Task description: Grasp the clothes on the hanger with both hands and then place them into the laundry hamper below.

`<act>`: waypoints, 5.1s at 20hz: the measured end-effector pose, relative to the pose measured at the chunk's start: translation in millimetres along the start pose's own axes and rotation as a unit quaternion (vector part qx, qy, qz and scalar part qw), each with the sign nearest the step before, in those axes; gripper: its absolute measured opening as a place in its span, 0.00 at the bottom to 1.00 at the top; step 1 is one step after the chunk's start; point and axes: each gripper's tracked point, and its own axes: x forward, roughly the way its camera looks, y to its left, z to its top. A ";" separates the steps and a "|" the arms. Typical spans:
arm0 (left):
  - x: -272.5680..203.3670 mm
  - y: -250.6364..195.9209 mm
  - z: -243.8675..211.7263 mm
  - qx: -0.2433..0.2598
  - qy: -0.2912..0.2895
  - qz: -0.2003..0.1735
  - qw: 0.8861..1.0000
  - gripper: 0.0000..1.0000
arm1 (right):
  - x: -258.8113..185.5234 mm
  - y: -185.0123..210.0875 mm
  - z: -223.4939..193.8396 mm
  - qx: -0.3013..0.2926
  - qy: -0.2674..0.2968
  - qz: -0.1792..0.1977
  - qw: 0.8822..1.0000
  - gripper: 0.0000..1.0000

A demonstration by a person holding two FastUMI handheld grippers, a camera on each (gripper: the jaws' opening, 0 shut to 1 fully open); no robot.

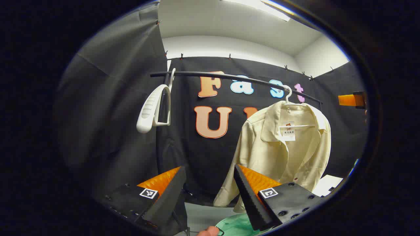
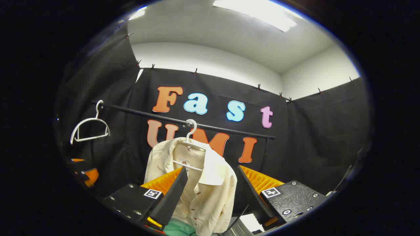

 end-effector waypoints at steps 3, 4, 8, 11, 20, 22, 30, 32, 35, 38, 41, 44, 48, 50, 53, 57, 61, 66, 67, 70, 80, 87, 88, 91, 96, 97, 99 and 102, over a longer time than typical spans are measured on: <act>-2.8 7.1 -9.7 -0.010 0.004 0.000 1.000 0.96 | -10.1 12.3 -51.2 0.082 0.045 0.026 0.995 0.92; -5.2 10.5 -11.7 -0.011 0.004 0.010 1.000 0.96 | -13.2 8.8 -67.5 0.114 0.058 0.027 0.991 0.95; -15.4 6.7 -23.6 -0.025 0.014 0.028 0.999 0.96 | -24.9 -18.0 -117.1 0.174 0.088 0.000 0.981 0.95; -14.9 -3.4 -31.1 -0.026 0.025 0.036 0.999 1.00 | -21.2 -25.4 -128.4 0.186 0.083 -0.005 0.979 0.95; -3.3 -72.7 -6.1 -0.010 0.008 0.005 1.000 0.96 | -3.2 -7.2 -120.0 0.157 0.046 0.041 0.986 0.96; -0.3 -93.7 0.9 -0.025 0.005 -0.016 1.000 0.95 | -1.0 -5.4 -122.2 0.154 0.047 0.038 0.986 0.96; 49.1 -116.6 -17.7 -0.046 0.018 -0.070 0.996 0.93 | 51.1 41.5 -160.7 0.145 0.077 0.011 0.986 0.96; 67.9 -117.7 -26.7 -0.042 0.021 -0.111 0.993 0.96 | 58.7 55.2 -170.5 0.128 0.072 -0.021 0.989 0.96; 90.1 -107.0 -36.8 -0.035 0.019 -0.162 0.986 0.94 | 68.9 80.8 -193.3 0.103 0.078 -0.048 0.990 0.96; 100.3 -93.2 -54.6 -0.041 0.046 -0.189 0.980 1.00 | 87.3 92.5 -212.2 0.114 0.095 -0.069 0.986 0.96; 106.6 -78.0 -67.4 -0.028 0.056 -0.178 0.982 0.97 | 102.1 73.8 -215.5 0.090 0.091 -0.101 0.987 0.96; 103.0 -73.7 -68.2 -0.031 0.049 -0.158 0.986 0.96 | 126.1 70.2 -218.7 0.095 0.093 -0.091 0.987 0.96; 91.0 -72.4 -68.4 -0.044 0.044 -0.138 0.988 0.96 | 156.5 62.3 -236.8 0.093 0.108 -0.091 0.986 0.97; 88.8 -70.0 -67.0 -0.041 0.040 -0.133 0.990 0.96 | 162.0 48.9 -242.6 0.096 0.111 -0.110 0.983 0.94; 91.0 -65.2 -70.5 -0.032 0.041 -0.124 0.991 0.96 | 163.7 33.0 -245.0 0.100 0.111 -0.128 0.981 0.70; 98.9 -79.5 -75.0 -0.038 0.044 -0.141 0.988 1.00 | 149.4 18.9 -245.6 0.116 0.117 -0.134 0.977 0.16; 104.7 -132.5 -75.1 -0.060 0.044 -0.208 0.975 0.97 | 124.8 2.6 -229.5 0.115 0.105 -0.134 0.979 0.01; 112.9 -221.9 -81.4 -0.105 0.055 -0.291 0.949 0.97 | 96.5 -18.6 -199.1 0.110 0.083 -0.126 0.982 0.00; 118.4 -235.6 -83.7 -0.110 0.055 -0.297 0.947 0.97 | 93.8 -21.6 -195.5 0.110 0.082 -0.123 0.983 0.00; 135.3 -267.2 -92.5 -0.121 0.063 -0.297 0.945 1.00 | 90.4 -25.9 -187.3 0.104 0.076 -0.112 0.985 0.00; 199.5 -261.0 -126.4 -0.083 0.033 -0.132 0.987 1.00 | 89.9 -13.8 -179.3 0.094 0.071 -0.073 0.990 0.00; 217.0 -213.4 -114.7 -0.020 -0.007 -0.080 0.997 0.65 | 93.5 -12.8 -182.4 0.101 0.069 -0.068 0.990 0.00; 219.0 -205.8 -111.5 -0.007 -0.012 -0.074 0.997 0.50 | 94.0 -14.0 -182.3 0.101 0.069 -0.070 0.990 0.00; 215.5 -188.3 -102.0 0.028 -0.023 -0.078 0.996 0.10 | 91.8 -16.3 -181.6 0.100 0.065 -0.072 0.990 0.00; 197.9 -138.6 -63.1 0.100 -0.061 -0.048 0.992 0.10 | 86.8 -24.2 -171.1 0.092 0.049 -0.070 0.992 0.00; 191.7 -129.0 -51.5 0.114 -0.074 -0.037 0.990 0.09 | 85.3 -27.4 -167.3 0.090 0.042 -0.075 0.992 0.00; 186.7 -113.1 -39.8 0.143 -0.086 -0.020 0.986 0.10 | 80.3 -33.9 -157.5 0.090 0.024 -0.083 0.992 0.00; 186.9 -90.5 -19.5 0.160 -0.100 0.005 0.982 0.09 | 78.1 -43.3 -147.9 0.076 0.009 -0.093 0.993 0.00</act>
